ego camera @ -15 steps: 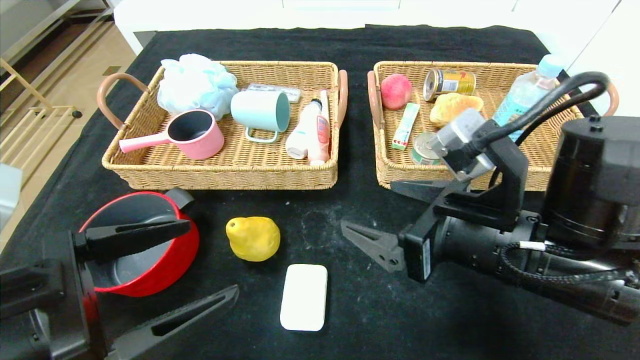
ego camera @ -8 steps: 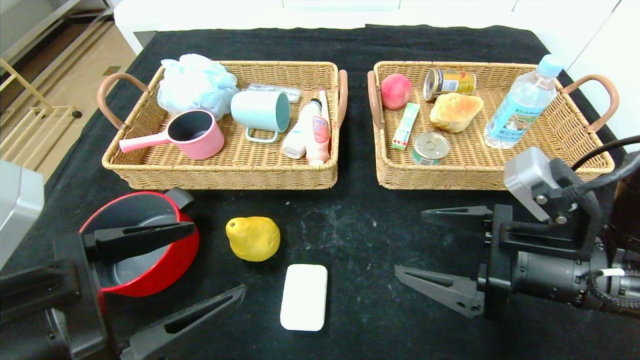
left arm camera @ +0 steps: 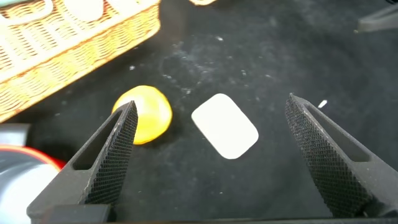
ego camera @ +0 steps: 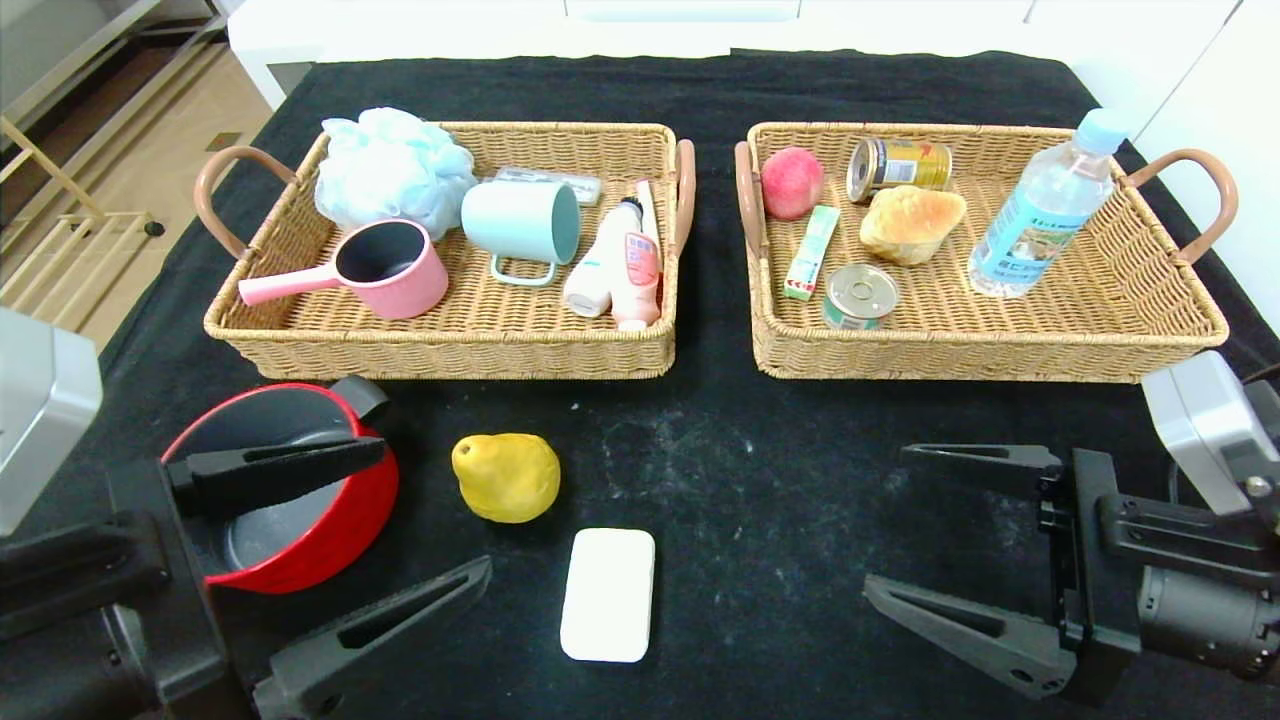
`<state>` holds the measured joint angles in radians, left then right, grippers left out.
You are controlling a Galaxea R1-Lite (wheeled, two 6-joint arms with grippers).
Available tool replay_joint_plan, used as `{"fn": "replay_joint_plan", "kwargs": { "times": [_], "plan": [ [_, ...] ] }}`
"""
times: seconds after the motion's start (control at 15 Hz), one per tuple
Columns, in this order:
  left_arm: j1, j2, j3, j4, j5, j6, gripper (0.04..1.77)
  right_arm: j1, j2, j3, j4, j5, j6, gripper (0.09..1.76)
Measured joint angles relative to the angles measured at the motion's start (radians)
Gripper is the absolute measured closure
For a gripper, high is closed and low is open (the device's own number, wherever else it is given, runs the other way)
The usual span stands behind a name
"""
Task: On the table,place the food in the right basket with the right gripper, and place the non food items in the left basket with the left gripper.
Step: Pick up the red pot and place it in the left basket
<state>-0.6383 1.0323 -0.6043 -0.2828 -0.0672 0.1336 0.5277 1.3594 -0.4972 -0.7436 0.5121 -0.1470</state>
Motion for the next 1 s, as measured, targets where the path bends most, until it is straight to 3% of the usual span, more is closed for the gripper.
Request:
{"fn": "replay_joint_plan", "kwargs": {
  "times": [0.4,1.0],
  "plan": [
    [0.036,-0.004,-0.066,0.087,0.043,-0.002,0.09,-0.015,0.004,0.043,-0.014,0.015,-0.003,0.15],
    [0.143,0.026,-0.282,0.46,0.169,-0.01,0.09,-0.011,-0.031,0.074,-0.069,0.016,0.002,0.14]
  ]
}}
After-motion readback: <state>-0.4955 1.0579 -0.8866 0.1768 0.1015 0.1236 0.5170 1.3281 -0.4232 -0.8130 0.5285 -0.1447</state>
